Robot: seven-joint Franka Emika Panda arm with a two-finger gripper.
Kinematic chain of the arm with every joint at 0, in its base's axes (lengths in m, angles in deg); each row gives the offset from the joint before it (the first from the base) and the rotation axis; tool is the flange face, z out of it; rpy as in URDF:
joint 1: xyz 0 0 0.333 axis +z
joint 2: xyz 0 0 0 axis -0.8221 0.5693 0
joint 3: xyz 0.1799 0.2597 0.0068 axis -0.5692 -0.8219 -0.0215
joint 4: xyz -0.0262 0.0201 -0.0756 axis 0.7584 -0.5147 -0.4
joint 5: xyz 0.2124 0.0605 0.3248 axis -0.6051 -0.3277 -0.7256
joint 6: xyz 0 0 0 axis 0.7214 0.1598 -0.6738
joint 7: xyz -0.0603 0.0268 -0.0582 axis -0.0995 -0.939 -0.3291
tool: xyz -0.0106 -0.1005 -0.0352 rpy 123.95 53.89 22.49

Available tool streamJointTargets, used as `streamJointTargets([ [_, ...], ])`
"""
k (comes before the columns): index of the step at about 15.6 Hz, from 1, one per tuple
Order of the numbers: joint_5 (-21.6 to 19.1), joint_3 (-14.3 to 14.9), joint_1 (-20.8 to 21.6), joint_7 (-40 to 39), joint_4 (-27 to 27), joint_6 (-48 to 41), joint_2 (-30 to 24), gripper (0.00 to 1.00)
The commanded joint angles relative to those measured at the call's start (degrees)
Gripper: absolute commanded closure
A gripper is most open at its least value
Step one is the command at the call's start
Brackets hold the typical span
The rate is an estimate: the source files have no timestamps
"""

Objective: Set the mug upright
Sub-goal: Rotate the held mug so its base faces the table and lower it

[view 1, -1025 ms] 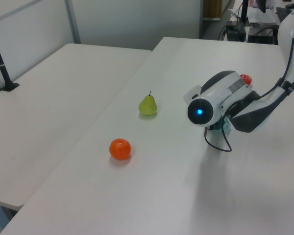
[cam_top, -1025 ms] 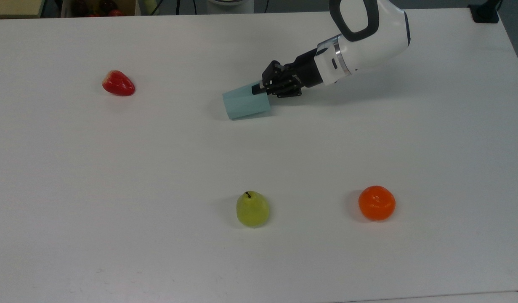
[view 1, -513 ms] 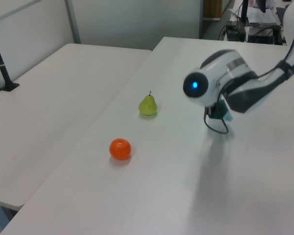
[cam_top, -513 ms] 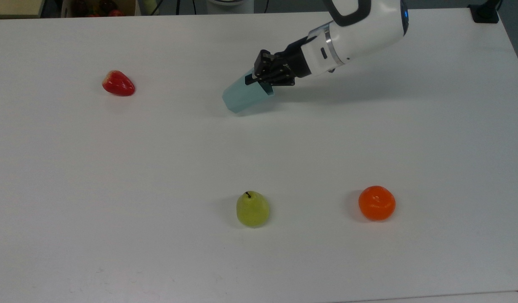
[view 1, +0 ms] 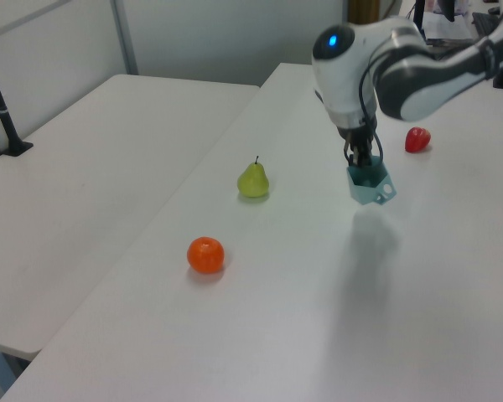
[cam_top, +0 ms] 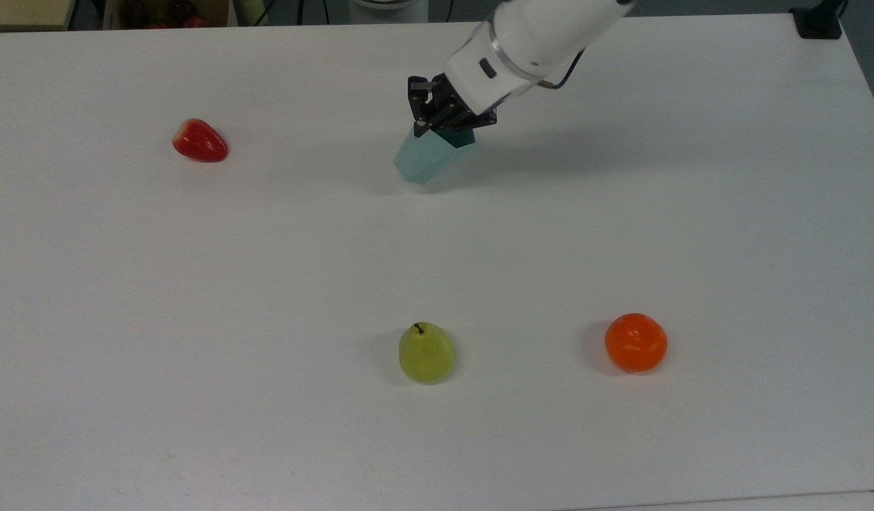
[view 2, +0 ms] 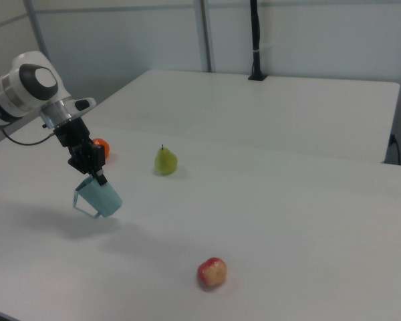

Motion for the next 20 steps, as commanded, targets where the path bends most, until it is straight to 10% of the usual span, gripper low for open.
streamJointTargets([
  [1, -10.5, 0.3, -3.5, -5.9, -2.1, 10.9, -1.4, 1.00],
  [13, -25.5, 0.5, -6.4, -34.4, -3.9, 19.5, 3.9, 1.00],
  [20, -25.3, 0.5, -6.2, -32.1, -1.3, 14.6, 3.7, 0.04],
])
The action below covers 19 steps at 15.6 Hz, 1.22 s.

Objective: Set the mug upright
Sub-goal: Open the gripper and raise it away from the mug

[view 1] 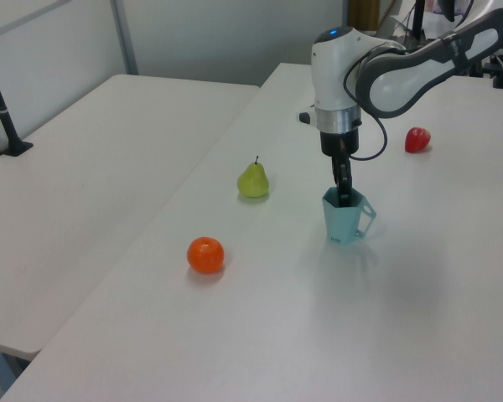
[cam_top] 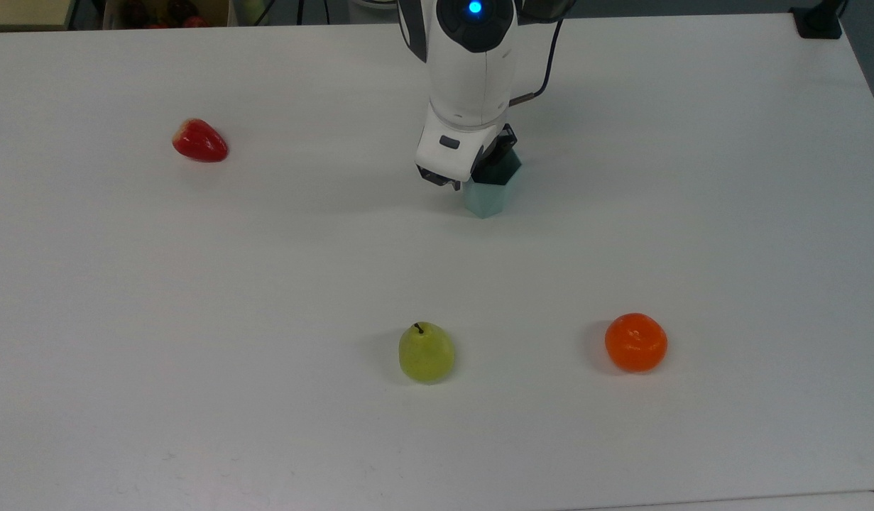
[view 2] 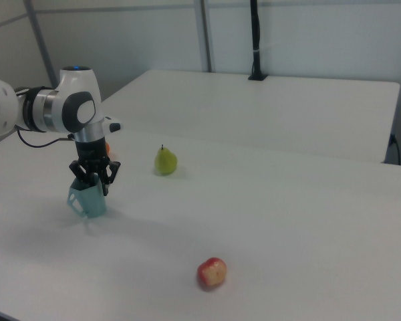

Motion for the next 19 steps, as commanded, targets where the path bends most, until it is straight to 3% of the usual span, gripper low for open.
streamJointTargets([
  [1, -0.4, 0.5, 0.5, 1.0, 2.2, -4.3, -0.9, 0.00],
  [6, -0.3, 1.1, 0.1, 1.2, 6.2, -13.1, -5.2, 0.00],
  [13, -1.4, 10.6, 1.2, 13.8, 5.3, -18.9, -19.8, 0.00],
  [16, -4.3, 15.6, 1.5, 12.2, 4.0, -19.2, -24.1, 0.00],
  [19, -5.3, 20.5, 5.2, 8.9, 4.2, -21.2, -26.3, 0.00],
])
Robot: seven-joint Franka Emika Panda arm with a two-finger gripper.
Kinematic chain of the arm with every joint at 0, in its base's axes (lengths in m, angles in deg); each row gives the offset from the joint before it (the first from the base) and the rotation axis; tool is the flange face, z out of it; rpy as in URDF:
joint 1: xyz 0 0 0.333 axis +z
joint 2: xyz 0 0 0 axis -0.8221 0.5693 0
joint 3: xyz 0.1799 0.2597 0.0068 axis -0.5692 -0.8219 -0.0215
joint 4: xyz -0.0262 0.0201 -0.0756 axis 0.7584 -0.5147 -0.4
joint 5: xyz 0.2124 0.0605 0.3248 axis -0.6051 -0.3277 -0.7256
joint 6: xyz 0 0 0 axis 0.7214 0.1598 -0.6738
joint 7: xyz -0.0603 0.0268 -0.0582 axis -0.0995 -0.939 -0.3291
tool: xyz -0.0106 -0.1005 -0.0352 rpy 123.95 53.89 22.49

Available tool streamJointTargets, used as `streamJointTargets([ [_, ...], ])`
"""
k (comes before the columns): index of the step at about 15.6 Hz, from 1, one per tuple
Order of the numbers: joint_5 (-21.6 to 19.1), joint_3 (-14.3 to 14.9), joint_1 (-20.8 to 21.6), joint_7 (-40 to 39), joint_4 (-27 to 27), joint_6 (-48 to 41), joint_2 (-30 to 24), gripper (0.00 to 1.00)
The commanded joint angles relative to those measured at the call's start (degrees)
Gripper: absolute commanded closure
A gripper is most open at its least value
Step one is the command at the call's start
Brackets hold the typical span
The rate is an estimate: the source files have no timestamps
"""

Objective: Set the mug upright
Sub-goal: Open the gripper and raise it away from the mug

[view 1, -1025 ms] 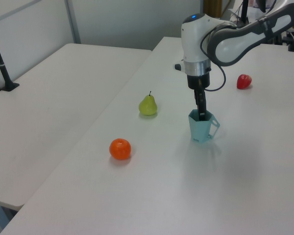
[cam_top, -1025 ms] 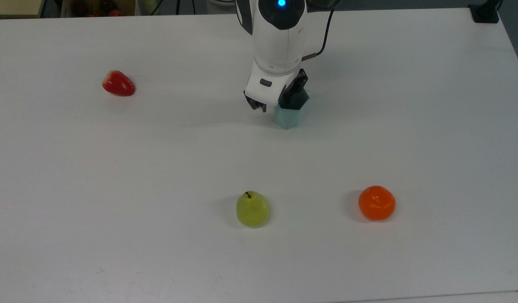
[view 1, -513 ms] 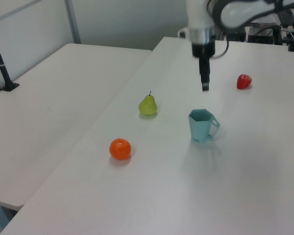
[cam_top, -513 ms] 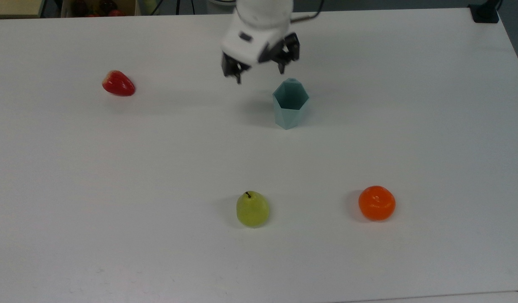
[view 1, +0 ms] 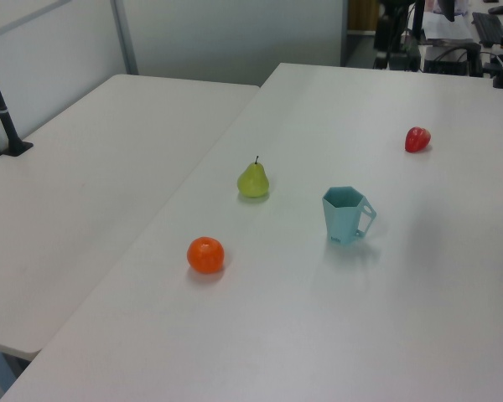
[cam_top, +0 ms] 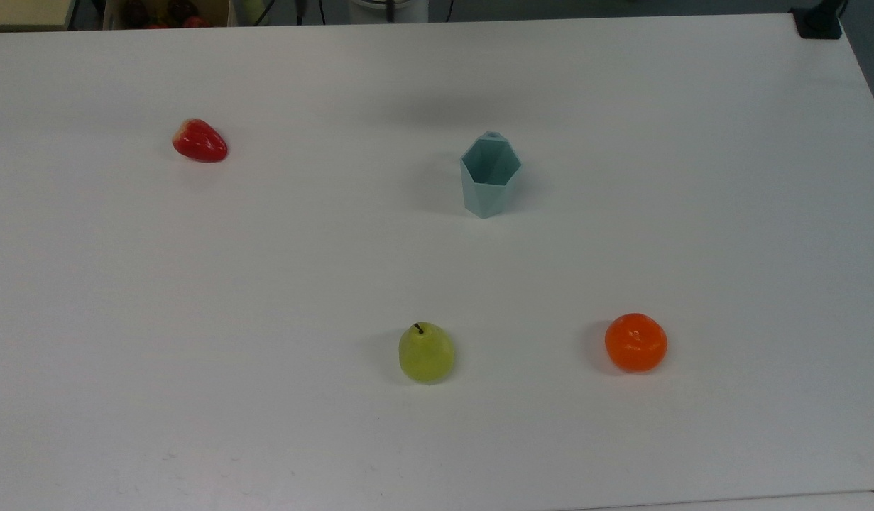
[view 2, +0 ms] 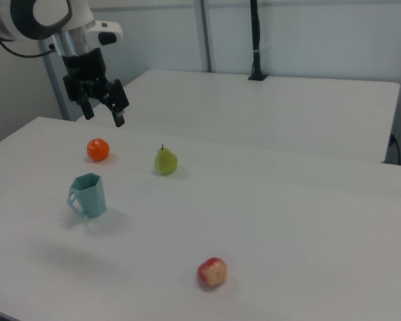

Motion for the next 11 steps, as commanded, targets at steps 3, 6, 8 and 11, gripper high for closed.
streamJointTargets([
  [3, -1.4, 5.7, 4.6, -3.4, -2.5, -4.5, -3.5, 0.00],
  [6, -1.4, 5.7, 4.8, -4.1, -2.4, -4.6, -2.9, 0.00],
  [8, -1.4, 5.7, 5.1, -4.2, -2.5, -4.8, -2.8, 0.00],
  [11, -1.3, 5.7, 5.0, -4.3, -2.4, -4.8, -2.7, 0.00],
])
